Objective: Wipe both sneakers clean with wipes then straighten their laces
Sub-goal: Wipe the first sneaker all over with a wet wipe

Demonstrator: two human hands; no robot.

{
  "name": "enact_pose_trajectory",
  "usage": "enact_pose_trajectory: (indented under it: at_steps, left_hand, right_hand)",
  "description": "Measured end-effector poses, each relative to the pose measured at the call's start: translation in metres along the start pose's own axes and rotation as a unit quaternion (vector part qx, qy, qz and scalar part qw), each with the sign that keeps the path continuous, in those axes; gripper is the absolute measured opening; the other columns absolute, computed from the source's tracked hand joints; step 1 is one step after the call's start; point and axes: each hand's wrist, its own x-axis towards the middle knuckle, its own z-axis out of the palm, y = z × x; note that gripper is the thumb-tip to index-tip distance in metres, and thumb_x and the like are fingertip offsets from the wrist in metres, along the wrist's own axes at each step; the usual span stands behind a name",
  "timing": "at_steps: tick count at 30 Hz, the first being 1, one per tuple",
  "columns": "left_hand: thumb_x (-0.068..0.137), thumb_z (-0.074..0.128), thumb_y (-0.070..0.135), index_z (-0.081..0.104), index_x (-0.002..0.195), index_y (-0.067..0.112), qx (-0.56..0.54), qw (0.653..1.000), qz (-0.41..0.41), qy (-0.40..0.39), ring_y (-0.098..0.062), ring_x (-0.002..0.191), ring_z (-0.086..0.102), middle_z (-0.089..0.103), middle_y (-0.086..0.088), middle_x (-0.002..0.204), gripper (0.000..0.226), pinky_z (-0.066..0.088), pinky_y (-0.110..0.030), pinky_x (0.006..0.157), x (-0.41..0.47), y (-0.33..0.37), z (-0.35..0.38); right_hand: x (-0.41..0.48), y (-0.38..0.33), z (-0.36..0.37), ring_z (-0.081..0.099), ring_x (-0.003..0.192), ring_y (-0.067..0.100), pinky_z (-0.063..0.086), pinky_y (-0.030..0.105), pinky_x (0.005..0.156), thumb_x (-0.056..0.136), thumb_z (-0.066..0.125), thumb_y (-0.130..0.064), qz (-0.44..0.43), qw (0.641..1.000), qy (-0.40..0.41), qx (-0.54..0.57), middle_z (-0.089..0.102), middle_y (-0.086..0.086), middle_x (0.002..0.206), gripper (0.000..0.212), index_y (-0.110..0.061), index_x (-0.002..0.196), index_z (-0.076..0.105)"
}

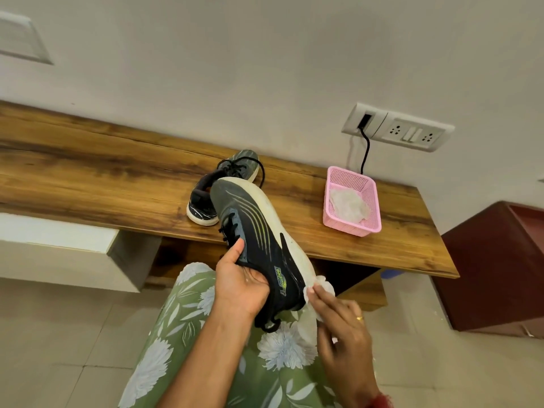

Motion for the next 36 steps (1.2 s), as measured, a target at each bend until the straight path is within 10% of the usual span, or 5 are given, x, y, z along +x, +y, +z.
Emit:
enact_pose_trajectory:
  at_steps: [11, 16, 23, 32, 36]
  left_hand:
    - [0.094, 0.050, 0.022, 0.066, 0.112, 0.004, 0.076, 0.997, -0.022, -0.006, -0.027, 0.089, 0.067, 0.072, -0.015, 0.097, 0.029, 0.051, -0.040, 0.080, -0.002, -0.010, 0.003]
    - [0.094, 0.049, 0.023, 0.068, 0.105, 0.005, 0.076, 0.997, -0.017, -0.013, -0.024, 0.075, 0.071, 0.073, -0.013, 0.087, 0.028, 0.051, -0.037, 0.076, -0.003, -0.010, 0.005]
    - [0.097, 0.046, 0.026, 0.065, 0.104, 0.004, 0.033, 0.999, -0.002, 0.006, -0.027, 0.087, 0.065, 0.073, -0.015, 0.087, 0.030, 0.049, -0.040, 0.075, 0.002, -0.001, 0.000]
    - [0.097, 0.047, 0.027, 0.066, 0.099, 0.006, 0.026, 1.000, -0.004, 0.011, -0.025, 0.072, 0.070, 0.073, -0.013, 0.078, 0.028, 0.049, -0.041, 0.066, -0.002, 0.001, 0.002]
    - [0.097, 0.046, 0.026, 0.066, 0.095, 0.006, 0.044, 0.999, 0.012, -0.001, -0.023, 0.062, 0.071, 0.073, -0.012, 0.077, 0.029, 0.049, -0.039, 0.067, -0.004, 0.002, 0.005]
  right_hand:
    - [0.105, -0.029, -0.005, 0.052, 0.104, 0.008, 0.039, 0.011, 0.091, 0.079, 0.051, -0.003, 0.033, 0.989, 0.115, 0.085, 0.059, 0.002, 0.111, 0.037, -0.012, 0.111, 0.068]
    - [0.137, -0.016, 0.011, 0.059, 0.095, 0.020, 0.047, 0.035, 0.088, 0.079, 0.058, 0.005, 0.038, 0.996, -0.073, 0.038, 0.064, 0.007, 0.100, 0.033, -0.013, 0.104, 0.071]
    - [0.071, -0.012, 0.001, 0.057, 0.097, 0.007, 0.034, 0.004, 0.089, 0.073, 0.058, 0.005, 0.006, 0.993, -0.115, 0.026, 0.060, -0.020, 0.108, 0.044, -0.021, 0.106, 0.071]
    - [0.008, 0.004, -0.019, 0.053, 0.094, -0.001, 0.039, 0.007, 0.079, 0.071, 0.068, -0.001, 0.015, 0.991, -0.135, -0.016, 0.059, -0.020, 0.099, 0.039, -0.026, 0.102, 0.069]
    - [0.015, -0.008, -0.031, 0.057, 0.091, -0.001, 0.042, 0.006, 0.077, 0.075, 0.051, -0.013, 0.029, 0.999, -0.008, 0.024, 0.062, -0.015, 0.095, 0.032, -0.022, 0.097, 0.071]
